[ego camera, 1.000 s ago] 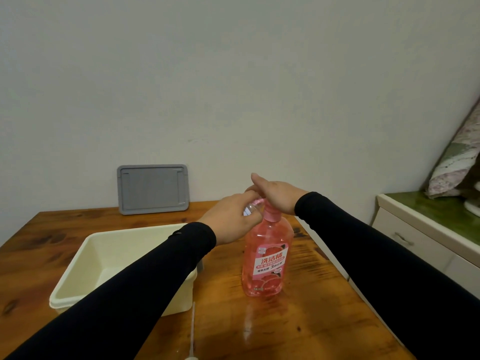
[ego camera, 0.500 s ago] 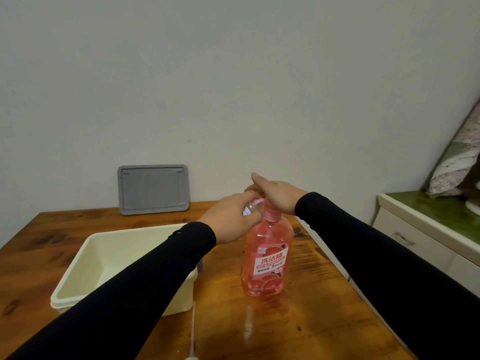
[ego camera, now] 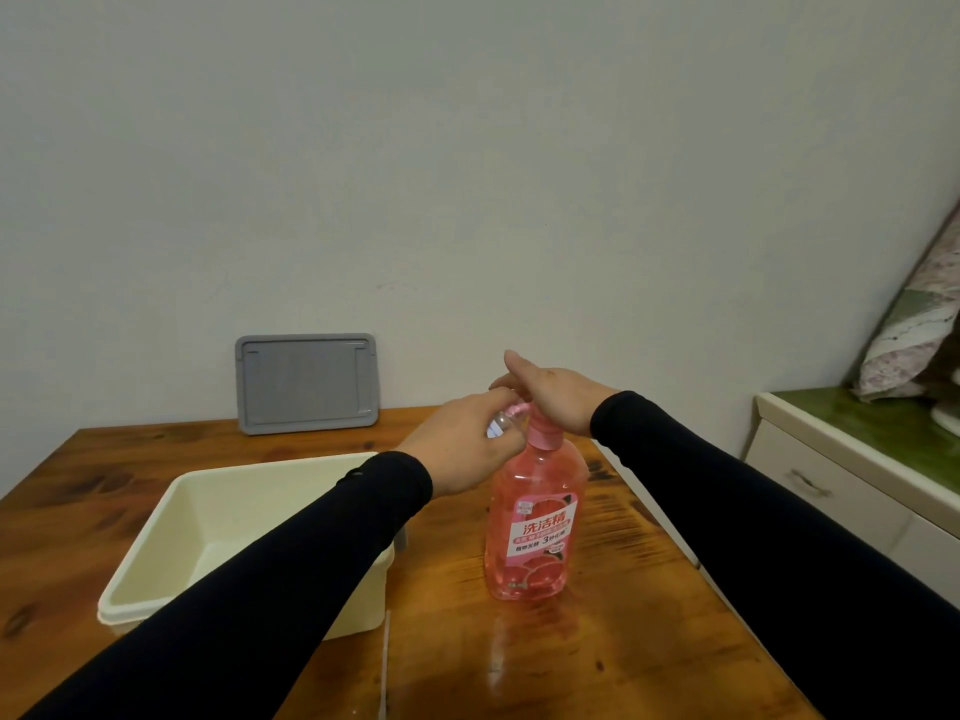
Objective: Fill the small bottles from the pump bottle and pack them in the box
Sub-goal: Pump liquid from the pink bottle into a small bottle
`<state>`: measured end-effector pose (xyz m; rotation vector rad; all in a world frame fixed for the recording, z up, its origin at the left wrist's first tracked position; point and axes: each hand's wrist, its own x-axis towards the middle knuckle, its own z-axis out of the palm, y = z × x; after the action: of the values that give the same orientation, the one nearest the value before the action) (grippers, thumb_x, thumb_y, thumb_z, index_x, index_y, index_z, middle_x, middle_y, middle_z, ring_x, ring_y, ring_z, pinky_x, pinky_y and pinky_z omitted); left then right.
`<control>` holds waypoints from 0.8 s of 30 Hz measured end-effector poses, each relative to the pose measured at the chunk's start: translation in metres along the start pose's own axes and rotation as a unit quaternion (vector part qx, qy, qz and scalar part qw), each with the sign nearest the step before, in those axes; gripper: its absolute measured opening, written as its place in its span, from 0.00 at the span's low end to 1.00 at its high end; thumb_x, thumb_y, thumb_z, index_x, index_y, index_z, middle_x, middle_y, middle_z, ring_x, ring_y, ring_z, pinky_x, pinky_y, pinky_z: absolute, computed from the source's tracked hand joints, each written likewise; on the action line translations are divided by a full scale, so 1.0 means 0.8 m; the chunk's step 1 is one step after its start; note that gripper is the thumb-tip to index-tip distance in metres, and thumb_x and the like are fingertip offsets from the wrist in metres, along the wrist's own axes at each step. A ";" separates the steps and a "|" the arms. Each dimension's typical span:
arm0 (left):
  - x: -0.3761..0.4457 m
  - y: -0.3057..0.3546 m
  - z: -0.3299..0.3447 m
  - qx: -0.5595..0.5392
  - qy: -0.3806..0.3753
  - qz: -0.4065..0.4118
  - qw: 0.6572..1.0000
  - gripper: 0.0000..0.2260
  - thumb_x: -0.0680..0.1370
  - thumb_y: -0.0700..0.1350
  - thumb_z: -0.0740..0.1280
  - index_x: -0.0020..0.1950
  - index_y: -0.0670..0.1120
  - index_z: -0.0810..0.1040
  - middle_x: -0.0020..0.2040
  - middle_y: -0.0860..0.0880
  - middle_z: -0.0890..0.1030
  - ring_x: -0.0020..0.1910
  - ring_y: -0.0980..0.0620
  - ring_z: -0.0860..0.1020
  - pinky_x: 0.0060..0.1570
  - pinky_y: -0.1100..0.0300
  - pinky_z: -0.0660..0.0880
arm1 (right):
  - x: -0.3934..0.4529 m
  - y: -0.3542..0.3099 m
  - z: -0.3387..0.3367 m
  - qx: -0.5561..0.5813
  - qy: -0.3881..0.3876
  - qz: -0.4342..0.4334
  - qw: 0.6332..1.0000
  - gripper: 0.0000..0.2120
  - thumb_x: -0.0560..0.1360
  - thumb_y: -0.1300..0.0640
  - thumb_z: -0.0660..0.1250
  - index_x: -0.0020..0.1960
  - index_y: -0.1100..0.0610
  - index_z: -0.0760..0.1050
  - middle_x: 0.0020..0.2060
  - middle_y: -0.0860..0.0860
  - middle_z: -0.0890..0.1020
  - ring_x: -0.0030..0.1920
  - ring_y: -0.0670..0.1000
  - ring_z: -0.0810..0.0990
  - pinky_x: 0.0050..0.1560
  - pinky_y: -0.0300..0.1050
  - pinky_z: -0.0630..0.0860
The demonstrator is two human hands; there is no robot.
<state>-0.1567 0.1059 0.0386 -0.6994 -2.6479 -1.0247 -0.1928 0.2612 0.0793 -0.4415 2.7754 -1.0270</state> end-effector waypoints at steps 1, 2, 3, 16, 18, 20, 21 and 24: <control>0.001 0.000 -0.001 0.006 -0.002 0.003 1.000 0.16 0.78 0.53 0.62 0.66 0.57 0.71 0.63 0.52 0.77 0.47 0.59 0.74 0.42 0.69 0.72 | 0.000 0.000 0.000 -0.002 -0.001 0.002 1.000 0.33 0.78 0.33 0.40 0.69 0.49 0.70 0.66 0.52 0.75 0.60 0.51 0.74 0.58 0.45 0.64; 0.002 0.000 -0.002 0.011 -0.006 0.005 1.000 0.17 0.78 0.53 0.62 0.66 0.56 0.71 0.64 0.52 0.76 0.47 0.59 0.73 0.40 0.71 0.69 | 0.000 -0.001 -0.001 -0.007 -0.002 0.002 1.000 0.33 0.78 0.33 0.40 0.69 0.49 0.70 0.66 0.52 0.75 0.61 0.52 0.74 0.59 0.46 0.65; 0.002 0.000 -0.004 0.011 -0.008 0.005 1.000 0.17 0.78 0.53 0.62 0.67 0.56 0.70 0.65 0.52 0.75 0.48 0.59 0.73 0.40 0.72 0.67 | -0.001 -0.002 -0.003 -0.011 -0.004 0.001 1.000 0.33 0.78 0.33 0.40 0.69 0.49 0.70 0.67 0.52 0.74 0.62 0.52 0.73 0.60 0.47 0.65; -0.002 0.000 -0.002 0.010 -0.006 -0.003 1.000 0.15 0.77 0.53 0.61 0.64 0.57 0.72 0.59 0.52 0.78 0.47 0.56 0.77 0.44 0.63 0.76 | -0.002 0.000 0.002 -0.003 -0.003 -0.006 1.000 0.33 0.78 0.34 0.41 0.69 0.49 0.71 0.65 0.52 0.76 0.61 0.52 0.74 0.59 0.46 0.65; 0.000 0.000 -0.005 0.013 -0.009 -0.005 1.000 0.17 0.77 0.54 0.61 0.66 0.57 0.70 0.62 0.53 0.77 0.47 0.55 0.77 0.40 0.68 0.73 | -0.003 -0.003 -0.002 0.000 -0.005 -0.006 1.000 0.32 0.78 0.34 0.41 0.69 0.49 0.70 0.66 0.53 0.75 0.62 0.53 0.74 0.61 0.47 0.65; 0.002 0.002 -0.008 0.002 -0.005 -0.005 1.000 0.18 0.77 0.54 0.61 0.68 0.57 0.69 0.63 0.52 0.76 0.48 0.58 0.74 0.39 0.71 0.68 | -0.004 -0.007 -0.008 0.019 0.001 -0.009 1.000 0.32 0.78 0.33 0.41 0.69 0.49 0.70 0.67 0.53 0.74 0.63 0.53 0.73 0.63 0.48 0.65; 0.003 0.004 -0.009 -0.004 -0.001 -0.003 1.000 0.19 0.77 0.54 0.61 0.68 0.56 0.69 0.63 0.52 0.76 0.49 0.59 0.73 0.39 0.71 0.66 | -0.004 -0.009 -0.012 0.019 0.006 -0.012 1.000 0.32 0.78 0.33 0.41 0.69 0.48 0.70 0.68 0.53 0.73 0.64 0.53 0.72 0.64 0.49 0.64; 0.005 0.006 -0.013 0.002 0.006 0.001 1.000 0.18 0.77 0.54 0.61 0.67 0.55 0.70 0.62 0.52 0.77 0.48 0.59 0.73 0.40 0.71 0.66 | -0.002 -0.012 -0.016 0.006 0.006 -0.016 1.000 0.33 0.77 0.32 0.40 0.69 0.47 0.69 0.68 0.53 0.72 0.65 0.53 0.71 0.64 0.49 0.63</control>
<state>-0.1577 0.1031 0.0504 -0.6939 -2.6370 -1.0199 -0.1923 0.2622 0.0952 -0.4824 2.7802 -1.0550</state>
